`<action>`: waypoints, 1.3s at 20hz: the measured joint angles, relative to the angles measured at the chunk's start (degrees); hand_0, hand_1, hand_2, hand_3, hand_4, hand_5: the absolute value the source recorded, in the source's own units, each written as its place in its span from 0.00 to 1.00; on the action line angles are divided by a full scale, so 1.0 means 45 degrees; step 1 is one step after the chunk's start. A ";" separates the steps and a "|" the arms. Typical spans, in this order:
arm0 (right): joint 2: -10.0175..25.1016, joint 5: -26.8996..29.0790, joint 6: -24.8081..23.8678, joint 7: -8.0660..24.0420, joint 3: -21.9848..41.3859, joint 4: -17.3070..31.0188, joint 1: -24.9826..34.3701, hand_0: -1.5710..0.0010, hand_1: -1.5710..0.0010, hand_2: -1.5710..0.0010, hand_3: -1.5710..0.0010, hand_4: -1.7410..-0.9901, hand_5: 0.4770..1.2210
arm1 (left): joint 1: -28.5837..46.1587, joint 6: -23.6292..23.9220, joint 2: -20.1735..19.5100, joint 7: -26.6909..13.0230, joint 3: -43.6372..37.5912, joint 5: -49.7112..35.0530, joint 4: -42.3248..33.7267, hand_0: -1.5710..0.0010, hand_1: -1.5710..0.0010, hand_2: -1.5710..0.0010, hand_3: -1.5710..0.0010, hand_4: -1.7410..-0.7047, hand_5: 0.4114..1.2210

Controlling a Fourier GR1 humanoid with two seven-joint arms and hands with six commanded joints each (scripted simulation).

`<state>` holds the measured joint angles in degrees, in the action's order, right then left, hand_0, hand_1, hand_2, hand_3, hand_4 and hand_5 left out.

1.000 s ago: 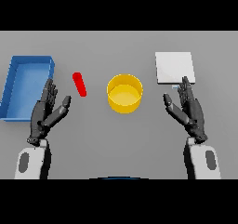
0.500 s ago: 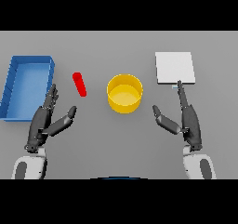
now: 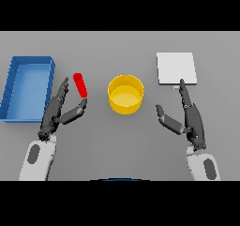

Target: Pick up the red beaker and tilt it to pour out 1 green nut into yellow bowl. Pick up the yellow bowl and place it on the metallic measuring scale.

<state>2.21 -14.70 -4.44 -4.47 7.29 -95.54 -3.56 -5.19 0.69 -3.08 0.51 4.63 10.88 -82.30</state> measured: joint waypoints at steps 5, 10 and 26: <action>0.0164 0.0044 0.0138 -0.0229 -0.0016 -0.0150 -0.0347 1.00 1.00 1.00 1.00 0.63 0.21 | -0.1750 0.0001 -0.0104 0.0397 -0.0617 -0.0230 0.1964 1.00 1.00 1.00 1.00 0.45 0.33; 0.0133 0.0037 0.0098 -0.0147 -0.0020 -0.0210 -0.0301 1.00 1.00 1.00 1.00 0.63 0.22 | -0.2682 0.0194 0.0118 0.0705 -0.0737 -0.0068 0.3335 1.00 1.00 1.00 1.00 0.43 0.34; 0.0153 0.0072 0.0003 0.0161 -0.0159 -0.0171 -0.0217 1.00 1.00 1.00 1.00 0.64 0.22 | -0.5005 0.0487 0.0554 0.2108 -0.1814 -0.0591 0.6547 0.82 0.79 0.77 0.81 0.28 0.46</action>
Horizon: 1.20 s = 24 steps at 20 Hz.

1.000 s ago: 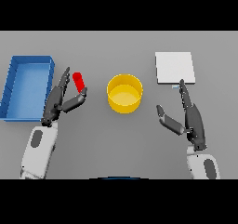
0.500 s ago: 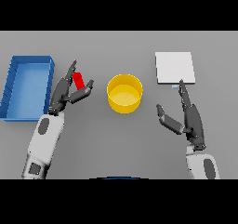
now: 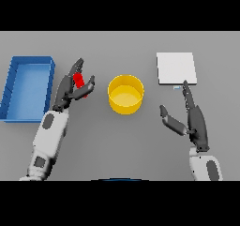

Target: Pick up the red beaker and tilt it to pour out 1 green nut into yellow bowl. Pick up the yellow bowl and place it on the metallic measuring scale.

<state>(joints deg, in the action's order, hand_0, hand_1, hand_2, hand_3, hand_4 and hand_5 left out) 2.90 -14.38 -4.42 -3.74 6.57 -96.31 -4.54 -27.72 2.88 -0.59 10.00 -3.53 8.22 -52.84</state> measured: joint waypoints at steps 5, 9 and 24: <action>-0.0002 -0.0032 -0.0081 -0.0112 -0.0036 0.0003 0.0003 1.00 1.00 1.00 1.00 0.65 0.22 | -0.0570 0.0365 0.0051 -0.0185 -0.0055 0.0266 0.0598 0.30 0.28 0.27 0.38 0.13 0.82; -0.0042 0.0025 -0.0039 -0.0051 -0.0014 -0.0061 -0.0062 1.00 1.00 1.00 1.00 0.64 0.23 | -0.0416 0.0269 0.0090 -0.0566 0.0268 0.0540 0.0246 0.12 0.12 0.11 0.16 0.23 0.93; 0.0083 -0.0265 -0.0148 -0.0112 0.0013 -0.0081 -0.0064 1.00 1.00 1.00 1.00 0.65 0.26 | -0.0918 0.0579 -0.1027 -0.2428 0.2330 0.1636 -0.2604 0.00 0.00 0.00 0.01 0.01 0.88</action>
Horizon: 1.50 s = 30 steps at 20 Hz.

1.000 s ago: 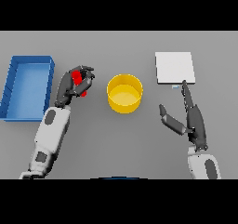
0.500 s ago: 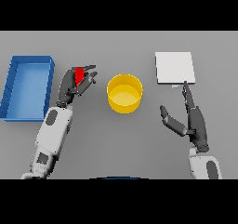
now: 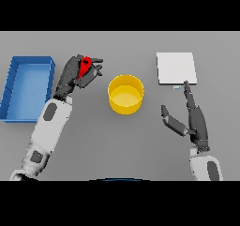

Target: Pick up the red beaker and tilt it to pour out 1 green nut into yellow bowl. Pick up the yellow bowl and place it on the metallic measuring scale.

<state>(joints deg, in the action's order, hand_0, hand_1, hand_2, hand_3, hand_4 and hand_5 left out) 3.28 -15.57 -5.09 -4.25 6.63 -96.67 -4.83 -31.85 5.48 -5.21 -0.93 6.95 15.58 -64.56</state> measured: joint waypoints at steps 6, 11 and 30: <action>-0.0023 -0.0214 0.0102 0.0137 0.0247 -0.0166 -0.0115 1.00 1.00 1.00 1.00 0.65 0.27 | -0.0732 -0.0600 -0.0858 -0.0834 0.0985 0.0830 0.0444 0.00 0.00 0.00 0.00 0.01 0.87; -0.0031 -0.0020 0.0158 0.0306 0.0118 0.0012 -0.0036 1.00 1.00 1.00 1.00 0.65 0.28 | -0.1747 -0.0697 -0.1808 -0.2147 0.2779 0.3139 0.0740 0.00 0.00 0.00 0.00 0.00 0.89; -0.0544 0.0680 0.0177 0.0023 -0.0041 -0.0005 -0.0133 1.00 1.00 1.00 1.00 0.60 0.22 | -0.6371 -0.4094 -0.2617 -0.0743 0.9423 0.8789 0.3193 0.00 0.00 0.00 0.05 0.01 1.00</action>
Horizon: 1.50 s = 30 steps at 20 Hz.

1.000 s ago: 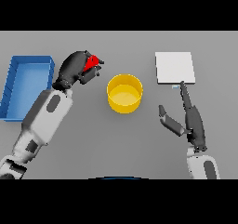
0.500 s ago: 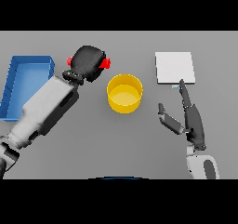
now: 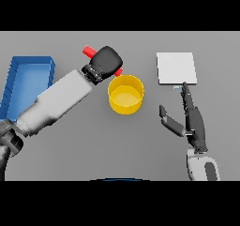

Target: Pick up the red beaker and tilt it to pour out 1 green nut into yellow bowl. Pick up the yellow bowl and place it on the metallic measuring scale.

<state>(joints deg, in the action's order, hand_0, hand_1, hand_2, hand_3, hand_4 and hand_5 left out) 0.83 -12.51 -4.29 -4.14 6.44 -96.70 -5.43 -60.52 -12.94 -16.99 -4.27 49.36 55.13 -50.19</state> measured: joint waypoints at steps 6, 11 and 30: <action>-0.0018 -0.0154 -0.0109 -0.0085 0.0027 0.0082 -0.0046 1.00 1.00 1.00 1.00 0.61 0.19 | -0.0961 -0.0854 0.0042 0.0453 0.1870 0.1196 0.0347 0.00 0.00 0.00 0.01 0.00 1.00; -0.0107 -0.0564 -0.0392 0.0048 0.0148 0.0179 -0.0050 1.00 1.00 1.00 1.00 0.64 0.15 | -0.1737 -0.0743 0.0176 0.0765 0.2943 0.1886 0.0909 0.00 0.00 0.00 0.00 0.00 1.00; -0.0018 -0.0980 -0.0641 -0.0158 0.0222 0.0154 0.0026 1.00 1.00 1.00 1.00 0.74 0.16 | -0.6058 0.0003 -0.0591 0.2669 0.3793 0.1818 0.3244 0.00 0.00 0.06 0.27 0.04 1.00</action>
<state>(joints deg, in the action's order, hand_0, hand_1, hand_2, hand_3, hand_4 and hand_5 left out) 0.75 -16.92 -7.18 -4.85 7.44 -96.01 -5.31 -87.78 -12.93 -19.64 7.74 66.43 63.31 -35.59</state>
